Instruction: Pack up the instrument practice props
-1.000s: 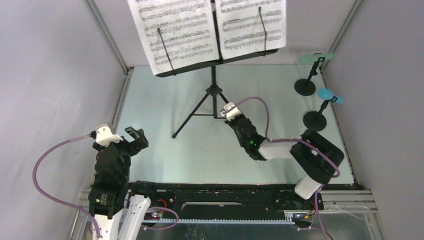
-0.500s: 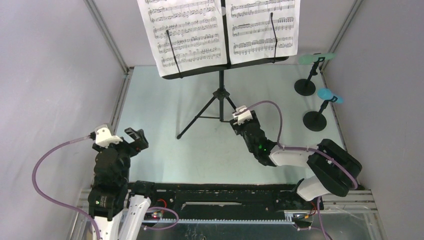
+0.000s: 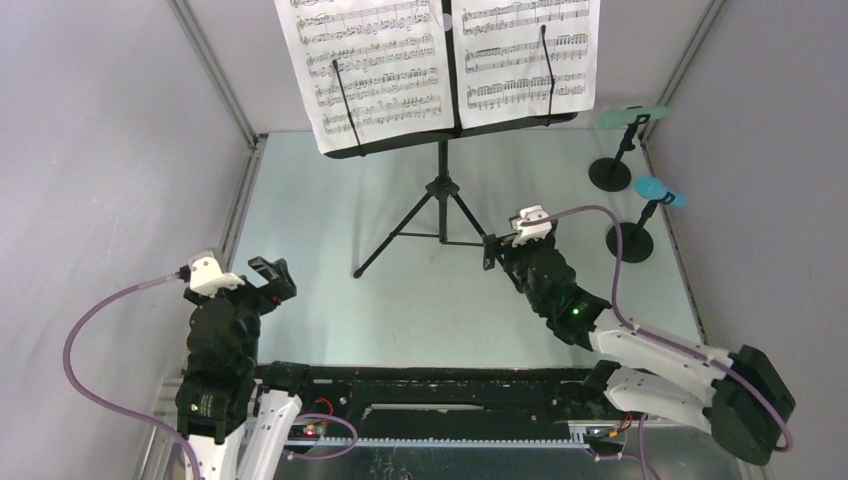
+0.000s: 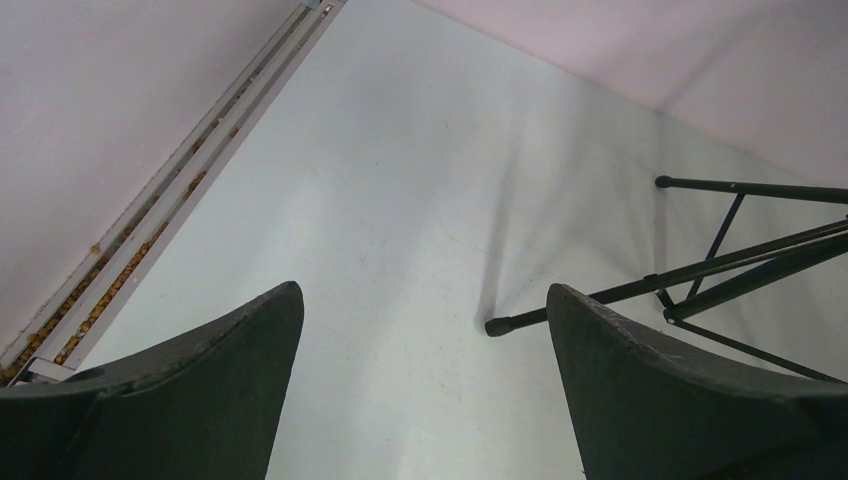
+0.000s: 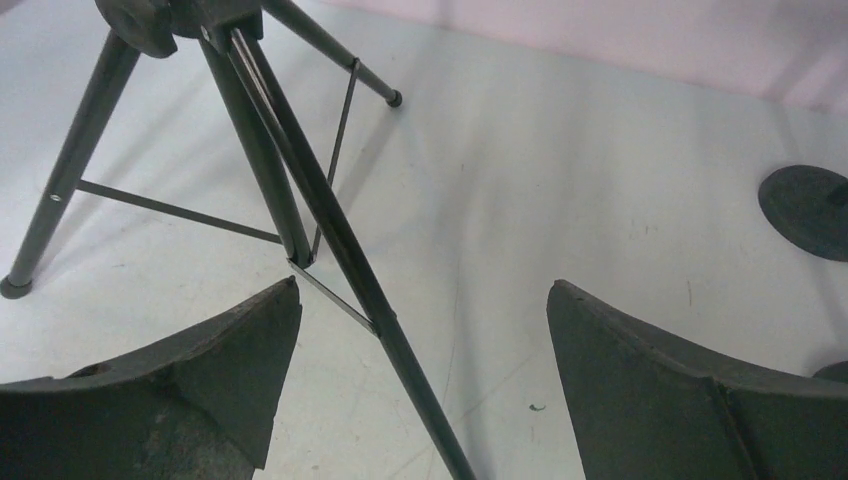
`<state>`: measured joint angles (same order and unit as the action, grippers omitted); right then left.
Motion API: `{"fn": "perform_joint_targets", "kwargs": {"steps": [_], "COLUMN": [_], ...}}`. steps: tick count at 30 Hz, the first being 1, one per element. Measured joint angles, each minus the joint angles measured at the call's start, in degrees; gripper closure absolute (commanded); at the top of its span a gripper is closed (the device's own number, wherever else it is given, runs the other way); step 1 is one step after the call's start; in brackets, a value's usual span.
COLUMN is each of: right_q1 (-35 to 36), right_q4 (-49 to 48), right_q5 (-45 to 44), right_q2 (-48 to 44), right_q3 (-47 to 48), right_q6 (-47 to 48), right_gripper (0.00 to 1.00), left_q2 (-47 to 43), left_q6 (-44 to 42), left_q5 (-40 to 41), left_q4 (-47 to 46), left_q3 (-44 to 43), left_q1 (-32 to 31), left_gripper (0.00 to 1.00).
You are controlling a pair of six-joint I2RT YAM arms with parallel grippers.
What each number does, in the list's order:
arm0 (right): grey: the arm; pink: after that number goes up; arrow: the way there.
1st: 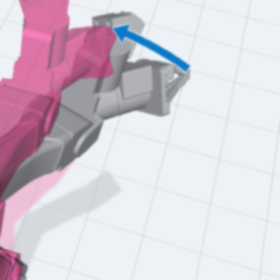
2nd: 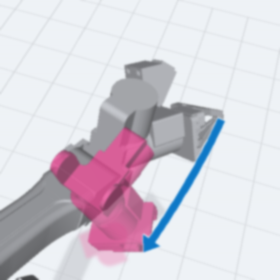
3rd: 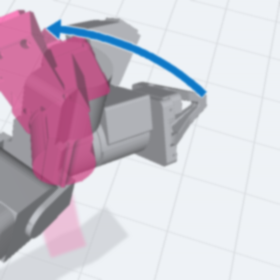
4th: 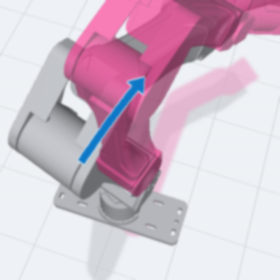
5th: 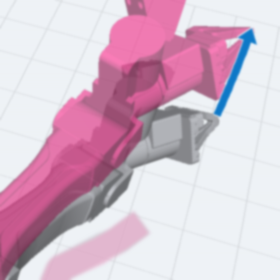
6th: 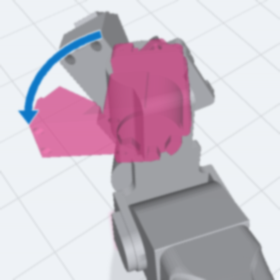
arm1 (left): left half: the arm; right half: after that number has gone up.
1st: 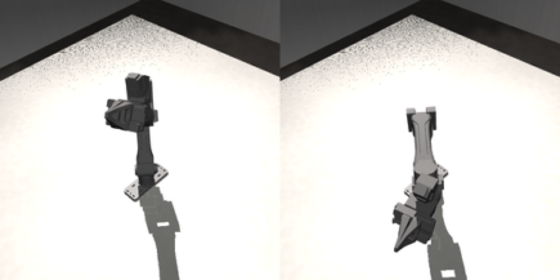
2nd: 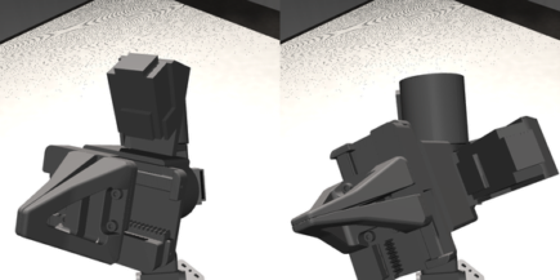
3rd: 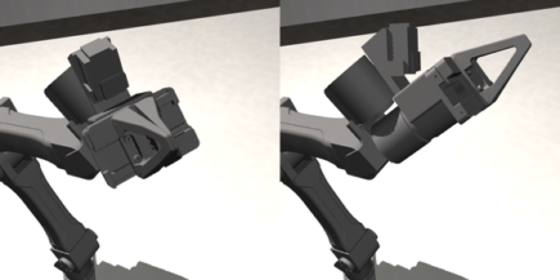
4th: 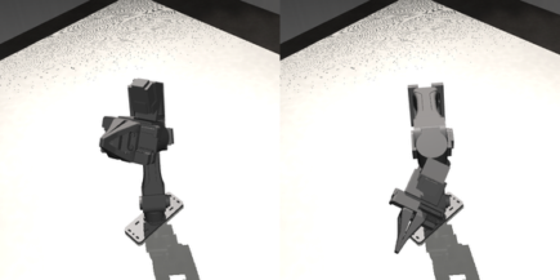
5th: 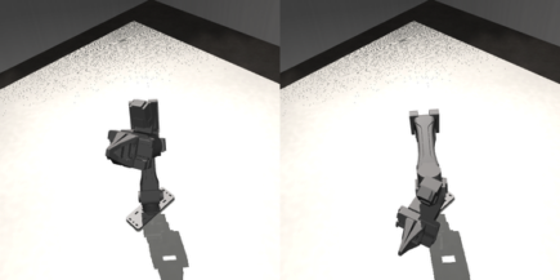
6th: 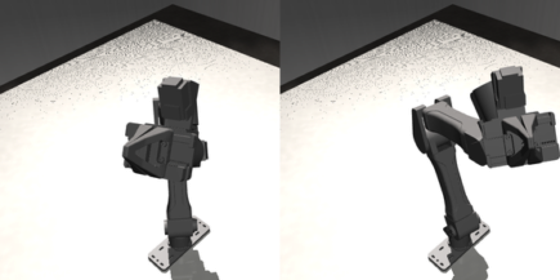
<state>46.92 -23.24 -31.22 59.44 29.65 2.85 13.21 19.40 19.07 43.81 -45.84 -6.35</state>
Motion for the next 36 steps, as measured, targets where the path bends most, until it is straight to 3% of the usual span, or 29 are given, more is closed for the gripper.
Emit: {"fn": "perform_joint_targets", "kwargs": {"steps": [9,17,23,36], "right_q1": [-0.1,-2.0,-2.7,-6.9], "right_q4": [16.3,32.0,42.8,62.6], "right_q5": [-0.5,4.9,10.4,12.6], "right_q2": [-15.2,-25.9,-26.7,-15.8], "right_q3": [0.0,1.0,3.0,13.1], "right_q6": [-6.0,-12.2,-18.3,-33.9], "right_gripper": [0.00,0.00,0.00,0.00], "left_q2": [1.0,7.8,15.6,25.2], "left_q6": [0.0,1.7,3.6,6.9], "left_q5": [-1.0,-1.8,-1.8,-0.9], "left_q4": [0.4,4.5,9.6,18.9], "left_q3": [-0.7,-10.7,-19.6,-19.6], "left_q1": [0.0,0.0,0.0,0.0], "left_gripper": [0.00,0.00,0.00,0.00]}}
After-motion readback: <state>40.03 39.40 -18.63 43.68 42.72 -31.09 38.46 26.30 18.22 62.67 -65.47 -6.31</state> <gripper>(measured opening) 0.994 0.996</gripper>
